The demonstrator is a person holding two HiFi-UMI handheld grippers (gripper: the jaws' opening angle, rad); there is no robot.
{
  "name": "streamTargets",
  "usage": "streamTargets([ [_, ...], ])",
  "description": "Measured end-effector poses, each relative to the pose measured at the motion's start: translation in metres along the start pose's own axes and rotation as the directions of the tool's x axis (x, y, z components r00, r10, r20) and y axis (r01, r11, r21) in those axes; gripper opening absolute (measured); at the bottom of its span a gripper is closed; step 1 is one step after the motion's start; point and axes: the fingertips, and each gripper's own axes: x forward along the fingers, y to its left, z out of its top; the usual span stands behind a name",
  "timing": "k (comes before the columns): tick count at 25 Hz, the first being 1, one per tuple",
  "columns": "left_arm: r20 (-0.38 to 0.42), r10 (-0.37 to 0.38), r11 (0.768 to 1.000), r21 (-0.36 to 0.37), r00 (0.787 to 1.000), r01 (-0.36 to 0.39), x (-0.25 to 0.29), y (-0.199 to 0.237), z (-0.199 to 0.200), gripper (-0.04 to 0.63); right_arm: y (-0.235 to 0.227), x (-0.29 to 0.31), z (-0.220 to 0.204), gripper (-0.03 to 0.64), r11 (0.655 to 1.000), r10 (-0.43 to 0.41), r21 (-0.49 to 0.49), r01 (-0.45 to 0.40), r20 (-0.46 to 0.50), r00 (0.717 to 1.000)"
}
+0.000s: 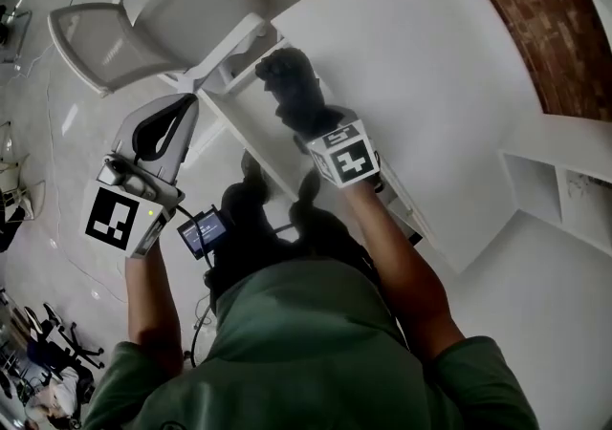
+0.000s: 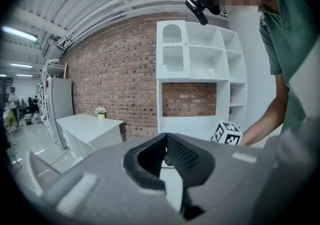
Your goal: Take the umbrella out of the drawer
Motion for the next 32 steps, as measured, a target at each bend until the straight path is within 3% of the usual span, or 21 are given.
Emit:
streamTargets([
  [11,0.030,0.013,1.000,0.028,0.999,-0.013,-0.011,-0.047,0.034,0.003,-0.023,-0.097,-0.005,0.250,0.998,-0.055,-0.006,0.055,0.077,0.996],
  [25,0.038,-0.050,0.994,0.096,0.998,0.047,0.000,-0.082,0.077,0.003,-0.076,-0.189,-0.017,0.252,0.984,-0.167,0.093,0.154,0.161,0.973],
  [32,0.030,-0.060,0.991,0.118,0.998,0.056,0.004,-0.097,0.090,0.003,-0.117,-0.222,-0.042,0.252,0.964,-0.238,0.161,0.213,0.163,0.957],
])
